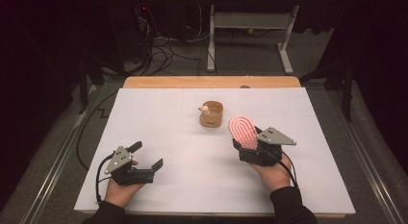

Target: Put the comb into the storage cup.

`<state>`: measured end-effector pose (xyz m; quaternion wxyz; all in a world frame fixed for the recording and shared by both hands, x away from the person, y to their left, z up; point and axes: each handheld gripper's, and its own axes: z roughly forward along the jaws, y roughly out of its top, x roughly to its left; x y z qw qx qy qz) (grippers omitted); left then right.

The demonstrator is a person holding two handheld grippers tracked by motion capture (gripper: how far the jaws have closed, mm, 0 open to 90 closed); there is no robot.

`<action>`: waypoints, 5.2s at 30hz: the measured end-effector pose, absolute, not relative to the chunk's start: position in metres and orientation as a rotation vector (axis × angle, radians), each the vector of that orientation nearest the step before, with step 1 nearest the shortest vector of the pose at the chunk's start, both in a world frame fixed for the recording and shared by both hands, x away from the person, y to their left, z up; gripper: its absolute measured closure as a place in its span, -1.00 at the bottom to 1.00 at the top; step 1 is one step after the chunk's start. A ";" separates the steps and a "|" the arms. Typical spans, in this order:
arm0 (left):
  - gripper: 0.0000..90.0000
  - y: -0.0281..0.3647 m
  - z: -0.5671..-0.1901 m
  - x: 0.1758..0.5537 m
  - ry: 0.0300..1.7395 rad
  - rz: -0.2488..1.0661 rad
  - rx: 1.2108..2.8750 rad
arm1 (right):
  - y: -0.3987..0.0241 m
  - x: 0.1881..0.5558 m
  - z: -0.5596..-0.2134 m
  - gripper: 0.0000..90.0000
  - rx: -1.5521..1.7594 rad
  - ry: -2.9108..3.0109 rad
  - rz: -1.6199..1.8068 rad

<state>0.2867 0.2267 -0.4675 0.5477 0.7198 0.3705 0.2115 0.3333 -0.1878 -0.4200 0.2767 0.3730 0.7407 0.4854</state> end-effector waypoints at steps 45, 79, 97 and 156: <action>-1.00 0.188 -0.467 0.286 0.824 0.505 1.772 | -0.186 0.318 -0.420 -0.55 0.855 1.789 1.466; -1.00 0.137 -0.409 0.310 0.764 0.424 1.758 | -0.174 0.308 -0.416 -0.55 0.787 1.796 1.457; -1.00 0.113 -0.405 0.310 0.719 0.371 1.773 | -0.158 0.304 -0.420 -0.55 0.726 1.820 1.446; -0.21 0.072 -0.389 0.331 0.727 0.036 1.733 | -0.138 0.293 -0.419 -0.55 0.590 1.848 1.451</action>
